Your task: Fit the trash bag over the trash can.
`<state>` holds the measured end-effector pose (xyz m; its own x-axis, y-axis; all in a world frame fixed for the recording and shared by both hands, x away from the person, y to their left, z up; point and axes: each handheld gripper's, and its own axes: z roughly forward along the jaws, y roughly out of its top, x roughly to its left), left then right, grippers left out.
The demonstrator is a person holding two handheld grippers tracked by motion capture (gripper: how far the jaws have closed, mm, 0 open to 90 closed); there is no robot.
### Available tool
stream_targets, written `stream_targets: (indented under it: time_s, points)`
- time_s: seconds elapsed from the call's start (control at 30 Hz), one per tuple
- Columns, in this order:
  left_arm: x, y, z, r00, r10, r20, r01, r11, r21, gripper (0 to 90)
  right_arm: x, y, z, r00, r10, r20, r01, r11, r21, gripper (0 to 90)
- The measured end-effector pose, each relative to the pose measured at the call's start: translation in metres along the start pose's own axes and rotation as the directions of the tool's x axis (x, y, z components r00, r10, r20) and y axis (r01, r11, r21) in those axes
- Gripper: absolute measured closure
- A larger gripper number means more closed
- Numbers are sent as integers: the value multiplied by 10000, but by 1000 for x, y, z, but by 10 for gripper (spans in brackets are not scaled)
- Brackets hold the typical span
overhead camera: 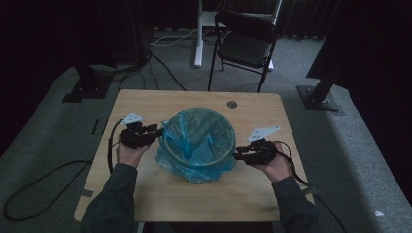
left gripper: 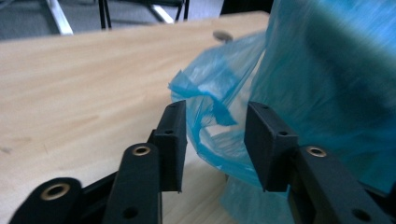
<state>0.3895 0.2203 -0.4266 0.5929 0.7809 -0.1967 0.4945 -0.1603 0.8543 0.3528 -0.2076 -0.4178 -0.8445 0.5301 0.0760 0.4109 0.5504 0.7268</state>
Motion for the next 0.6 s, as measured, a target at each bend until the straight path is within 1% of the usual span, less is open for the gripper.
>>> stream_targets:
  time_s: [0.1, 0.17, 0.3, 0.43, 0.6]
  points:
    - [-3, 8, -10, 9999, 155, 68, -152, 9991, -384, 576, 0, 0, 0, 10000, -23, -31, 23, 10000, -39, 617]
    - [-5, 13, -15, 9994, 330, 108, -324, 9981, -529, 576, 0, 0, -1, 10000, 11, -25, -11, 10000, -69, 605]
    - [-14, 22, -20, 9972, 698, 250, -682, 9959, -602, 576, -1, -1, -2, 10000, 18, -64, -19, 10000, -61, 602]
    - [-22, 31, -24, 9953, 913, 308, -887, 9931, -762, 576, -1, -2, -2, 9999, -1, -101, 1, 10000, -31, 600]
    - [-33, 45, -25, 9903, 1312, 457, -1267, 9878, -911, 575, -1, -2, -2, 9999, -7, -108, 6, 10000, -68, 596]
